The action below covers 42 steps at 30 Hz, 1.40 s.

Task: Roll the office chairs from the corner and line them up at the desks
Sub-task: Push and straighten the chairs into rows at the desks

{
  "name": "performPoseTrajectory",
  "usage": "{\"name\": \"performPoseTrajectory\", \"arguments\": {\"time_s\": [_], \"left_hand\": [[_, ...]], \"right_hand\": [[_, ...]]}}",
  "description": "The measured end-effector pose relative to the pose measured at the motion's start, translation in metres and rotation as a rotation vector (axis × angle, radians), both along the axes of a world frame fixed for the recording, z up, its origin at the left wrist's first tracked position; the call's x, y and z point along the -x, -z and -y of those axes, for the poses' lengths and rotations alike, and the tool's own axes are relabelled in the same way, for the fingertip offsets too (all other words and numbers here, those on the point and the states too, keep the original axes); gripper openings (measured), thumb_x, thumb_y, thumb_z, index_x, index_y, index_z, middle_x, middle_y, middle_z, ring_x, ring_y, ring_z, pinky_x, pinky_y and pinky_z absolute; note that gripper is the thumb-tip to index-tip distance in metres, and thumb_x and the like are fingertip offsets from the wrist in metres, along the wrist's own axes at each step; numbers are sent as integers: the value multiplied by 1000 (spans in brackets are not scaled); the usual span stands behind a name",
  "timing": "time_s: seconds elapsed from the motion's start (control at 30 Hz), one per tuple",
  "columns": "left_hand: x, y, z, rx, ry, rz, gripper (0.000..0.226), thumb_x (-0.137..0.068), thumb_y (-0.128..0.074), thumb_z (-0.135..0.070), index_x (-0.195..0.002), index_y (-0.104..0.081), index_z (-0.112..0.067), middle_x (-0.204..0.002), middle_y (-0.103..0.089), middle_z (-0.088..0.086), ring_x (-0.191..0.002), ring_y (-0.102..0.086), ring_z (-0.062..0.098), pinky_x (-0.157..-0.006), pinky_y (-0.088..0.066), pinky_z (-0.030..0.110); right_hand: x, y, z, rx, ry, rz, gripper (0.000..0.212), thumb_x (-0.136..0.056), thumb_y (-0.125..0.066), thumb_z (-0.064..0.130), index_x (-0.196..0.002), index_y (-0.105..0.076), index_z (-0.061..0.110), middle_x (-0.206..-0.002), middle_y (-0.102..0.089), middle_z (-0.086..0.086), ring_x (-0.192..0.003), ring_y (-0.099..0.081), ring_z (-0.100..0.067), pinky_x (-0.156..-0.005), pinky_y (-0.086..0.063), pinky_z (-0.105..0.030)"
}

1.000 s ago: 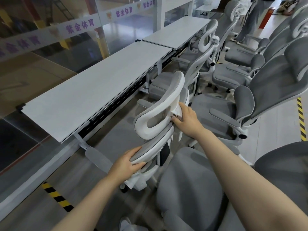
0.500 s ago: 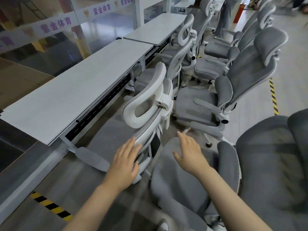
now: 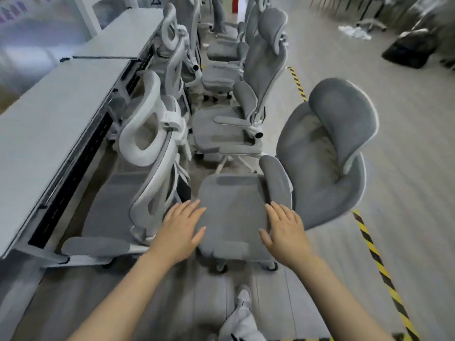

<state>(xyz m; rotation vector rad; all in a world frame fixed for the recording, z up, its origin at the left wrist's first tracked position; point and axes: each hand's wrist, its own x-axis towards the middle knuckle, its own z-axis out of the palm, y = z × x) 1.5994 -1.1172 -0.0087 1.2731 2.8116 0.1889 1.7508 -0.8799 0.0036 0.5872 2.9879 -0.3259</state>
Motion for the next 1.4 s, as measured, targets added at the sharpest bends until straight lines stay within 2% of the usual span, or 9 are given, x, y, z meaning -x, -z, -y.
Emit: {"name": "performPoseTrajectory", "arguments": {"time_s": [0.2, 0.33, 0.57, 0.7, 0.8, 0.9, 1.03, 1.27, 1.4], "left_hand": [[-47, -12, -72, -129, 158, 78, 57, -84, -35, -48, -127, -58, -18, -134, -56, 2, -123, -52, 23, -103, -39, 39], [-91, -12, -134, -137, 279, 98, 54, -84, -37, -48, -125, -59, -20, -131, -58, -1, -121, -54, 20, -100, -42, 37], [-183, -15, -279, -171, 463, 181, 54, -83, -38, -47, -127, -58, -21, -133, -56, -4, -124, -48, 14, -103, -28, 24], [-231, -9, -359, -184, 445, 266, 63, -82, -28, -52, -133, -52, -23, -140, -49, -7, -131, -42, 12, -106, -24, 24], [-247, -4, -412, -170, 439, 270, 63, -82, -29, -52, -133, -52, -23, -140, -50, -6, -130, -43, 13, -108, -31, 31], [-250, -4, -458, -161, 442, 245, 62, -83, -30, -52, -132, -53, -22, -139, -51, -3, -129, -44, 15, -108, -35, 35], [-242, -6, -521, -144, 435, 230, 66, -82, -25, -53, -134, -51, -21, -141, -48, -4, -131, -42, 15, -109, -29, 32], [-195, 14, -649, -143, 397, 240, 67, -82, -22, -55, -134, -49, -25, -143, -46, -6, -132, -41, 15, -108, -30, 34], [-158, 2, -754, -181, 429, 255, 48, -93, -42, -42, -137, -46, -26, -146, -42, -7, -134, -37, 16, -109, -27, 34]], "right_hand": [[-91, -11, -33, 51, 166, -4, 77, -86, -23, 56, -150, -27, 15, -157, -27, -5, -144, -25, -24, -116, -23, -38], [-155, -21, -70, 92, 336, -31, 69, -98, -38, 48, -154, -13, 19, -161, -12, 2, -148, -10, -17, -120, -13, -35], [-270, -21, -176, 70, 548, -13, 67, -98, -39, 48, -153, -14, 18, -158, -21, 3, -145, -18, -17, -117, -17, -35], [-321, -22, -249, 77, 594, 9, 67, -97, -40, 49, -152, -17, 19, -155, -26, 4, -143, -23, -18, -115, -21, -35], [-344, -27, -302, 61, 610, 13, 67, -97, -40, 48, -152, -17, 18, -154, -26, 3, -143, -22, -18, -114, -21, -36], [-354, -33, -348, 45, 621, 14, 66, -97, -40, 48, -151, -18, 18, -153, -28, 2, -142, -24, -19, -114, -21, -36], [-350, -32, -408, 67, 629, 11, 66, -97, -40, 47, -152, -17, 19, -154, -27, 3, -144, -21, -19, -116, -19, -37], [-302, -22, -529, 71, 611, 30, 63, -98, -38, 46, -152, -17, 19, -154, -26, 3, -144, -19, -18, -116, -15, -36], [-254, -28, -613, 31, 581, 39, 62, -98, -39, 44, -151, -19, 19, -155, -26, 3, -143, -20, -18, -117, -14, -35]]}}
